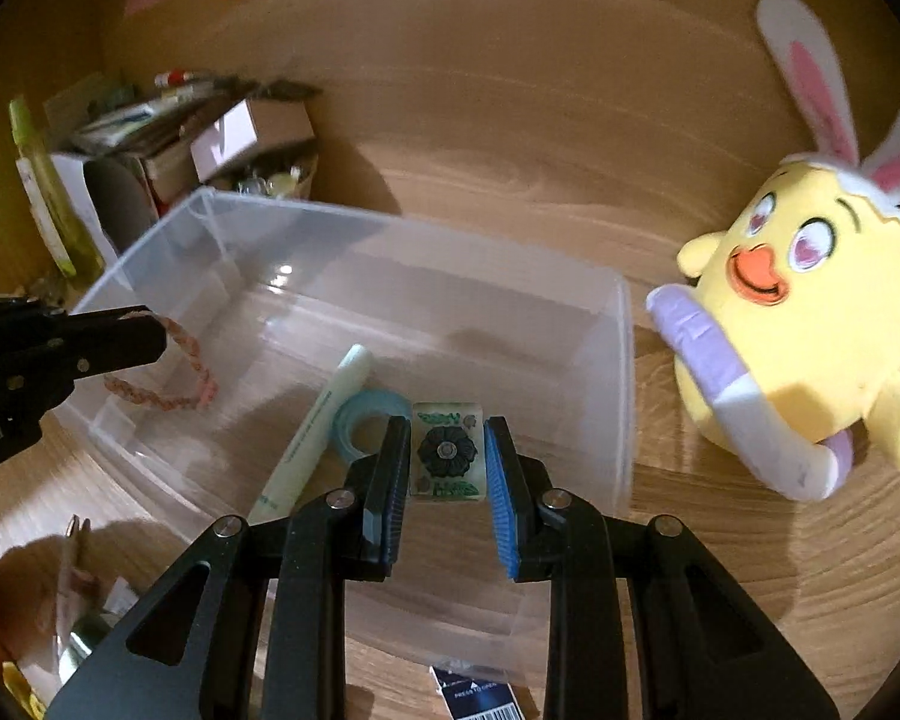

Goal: Organize objects
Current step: 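Lower the cord and packet into the clear bin and open both tools, then grasp the beige eraser with the left tool while the right tool grasps the white tube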

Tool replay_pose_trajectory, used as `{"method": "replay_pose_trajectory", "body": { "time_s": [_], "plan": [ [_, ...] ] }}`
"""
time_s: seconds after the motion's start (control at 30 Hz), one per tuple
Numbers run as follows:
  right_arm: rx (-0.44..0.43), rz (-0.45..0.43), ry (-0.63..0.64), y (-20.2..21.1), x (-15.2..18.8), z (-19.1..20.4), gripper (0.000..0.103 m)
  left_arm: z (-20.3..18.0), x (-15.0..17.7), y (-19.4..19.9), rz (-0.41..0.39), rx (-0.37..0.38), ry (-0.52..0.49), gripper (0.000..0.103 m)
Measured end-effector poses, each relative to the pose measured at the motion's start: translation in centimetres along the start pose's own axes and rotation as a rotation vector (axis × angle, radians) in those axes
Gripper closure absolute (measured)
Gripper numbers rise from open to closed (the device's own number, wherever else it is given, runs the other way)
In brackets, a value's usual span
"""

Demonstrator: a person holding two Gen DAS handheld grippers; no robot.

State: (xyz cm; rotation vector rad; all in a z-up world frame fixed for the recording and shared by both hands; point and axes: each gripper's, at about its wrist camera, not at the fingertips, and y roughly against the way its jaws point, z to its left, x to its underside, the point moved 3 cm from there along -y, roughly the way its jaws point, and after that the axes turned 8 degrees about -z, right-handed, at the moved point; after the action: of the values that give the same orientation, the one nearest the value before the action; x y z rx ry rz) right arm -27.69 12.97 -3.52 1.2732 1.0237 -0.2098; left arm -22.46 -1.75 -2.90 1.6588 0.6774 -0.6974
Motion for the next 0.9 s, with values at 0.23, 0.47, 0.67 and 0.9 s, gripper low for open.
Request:
{"method": "replay_pose_trajectory", "body": {
  "time_s": [0.23,0.47,0.67,0.9],
  "plan": [
    [0.019,0.016,-0.002,0.2,0.0,0.1,0.080,0.3,0.2,-0.3,0.018,-0.004,0.000,0.073],
    [0.036,-0.039,0.003,2.7,-0.3,0.6,0.059,-0.2,-0.4,2.8,-0.061,-0.038,-0.029,0.043],
    [0.028,-0.128,-0.003,7.3,-0.1,1.0,0.041,-0.2,0.1,6.7,-0.133,-0.074,-0.042,0.010],
    [0.010,-0.168,0.004,10.8,2.6,2.2,0.034,1.2,3.2,9.7,-0.122,-0.114,-0.029,0.009]
  ]
}}
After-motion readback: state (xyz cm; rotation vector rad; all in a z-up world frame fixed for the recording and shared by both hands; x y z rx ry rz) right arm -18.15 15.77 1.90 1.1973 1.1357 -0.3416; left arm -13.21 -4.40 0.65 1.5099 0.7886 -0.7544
